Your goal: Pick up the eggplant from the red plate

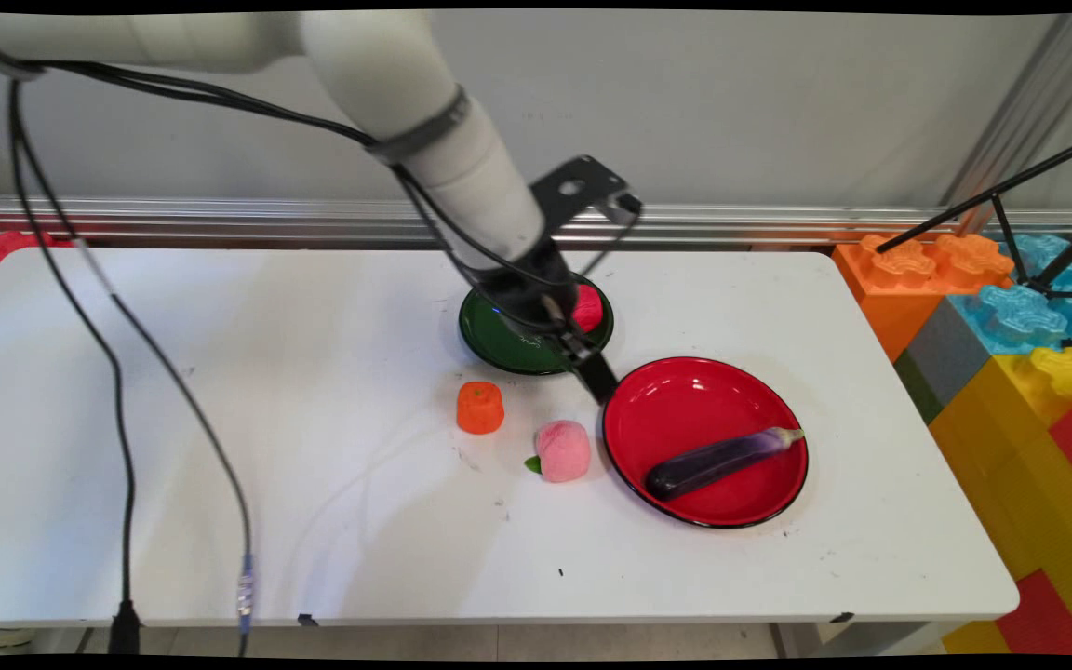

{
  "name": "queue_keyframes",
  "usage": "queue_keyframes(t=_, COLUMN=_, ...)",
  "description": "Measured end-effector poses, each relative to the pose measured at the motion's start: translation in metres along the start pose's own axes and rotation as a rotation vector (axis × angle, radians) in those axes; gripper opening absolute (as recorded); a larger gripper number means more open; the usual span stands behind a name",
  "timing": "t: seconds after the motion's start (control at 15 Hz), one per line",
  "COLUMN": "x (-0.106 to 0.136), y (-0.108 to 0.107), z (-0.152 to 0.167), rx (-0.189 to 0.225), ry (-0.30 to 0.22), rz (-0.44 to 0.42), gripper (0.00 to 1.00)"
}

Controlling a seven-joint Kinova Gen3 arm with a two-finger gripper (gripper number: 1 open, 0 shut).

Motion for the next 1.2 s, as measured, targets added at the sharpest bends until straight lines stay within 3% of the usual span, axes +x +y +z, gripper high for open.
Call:
queue_keyframes(t=0.6, x=0.041, y=0.035, z=0.064, rx=-0.055, ry=0.033, rz=0.065, gripper=1.0)
queue_keyframes(t=1.2, x=0.05, y=0.054, z=0.114, rx=-0.094, ry=0.068, rz=0.149, gripper=1.0)
